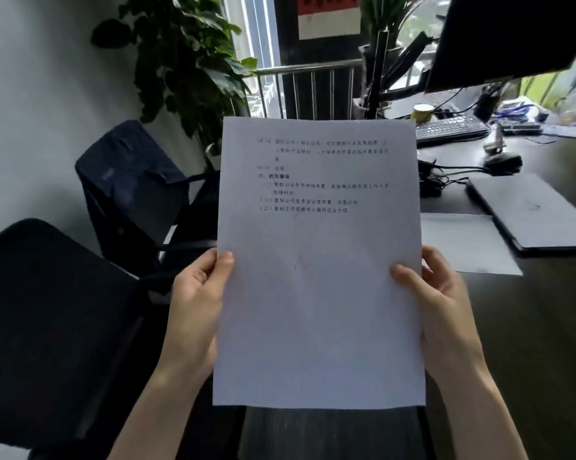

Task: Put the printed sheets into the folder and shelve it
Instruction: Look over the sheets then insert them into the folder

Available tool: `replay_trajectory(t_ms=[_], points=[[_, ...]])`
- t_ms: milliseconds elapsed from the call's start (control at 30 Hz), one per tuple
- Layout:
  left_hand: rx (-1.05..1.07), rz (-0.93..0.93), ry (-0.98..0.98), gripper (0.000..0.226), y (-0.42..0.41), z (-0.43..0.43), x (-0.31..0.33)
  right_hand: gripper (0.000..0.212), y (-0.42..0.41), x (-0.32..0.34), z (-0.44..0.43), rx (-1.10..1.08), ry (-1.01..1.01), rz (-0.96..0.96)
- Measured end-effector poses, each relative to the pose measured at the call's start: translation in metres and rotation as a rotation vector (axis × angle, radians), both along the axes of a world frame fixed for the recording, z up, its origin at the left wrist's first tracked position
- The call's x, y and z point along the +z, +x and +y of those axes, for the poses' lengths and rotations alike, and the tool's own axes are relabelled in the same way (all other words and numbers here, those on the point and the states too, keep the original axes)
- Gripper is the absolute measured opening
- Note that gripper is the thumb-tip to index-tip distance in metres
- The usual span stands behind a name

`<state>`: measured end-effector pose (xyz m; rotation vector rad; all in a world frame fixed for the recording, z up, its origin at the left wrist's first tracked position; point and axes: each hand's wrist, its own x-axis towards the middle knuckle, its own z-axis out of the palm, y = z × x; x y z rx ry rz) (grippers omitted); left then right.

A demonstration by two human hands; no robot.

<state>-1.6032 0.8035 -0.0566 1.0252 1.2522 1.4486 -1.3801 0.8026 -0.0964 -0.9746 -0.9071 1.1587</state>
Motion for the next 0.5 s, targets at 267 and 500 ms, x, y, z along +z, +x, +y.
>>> replay_trajectory(t_ms=[267,500], points=[[-0.310,-0.036,-0.042,0.022,0.060,0.132,-0.013,0.020,0.048,0.003,0.057,-0.302,-0.057,-0.025],[-0.626,-0.038,-0.049,0.033,0.125,0.270,-0.030,0.019,0.084,-0.005,0.134,-0.608,-0.095,-0.043]])
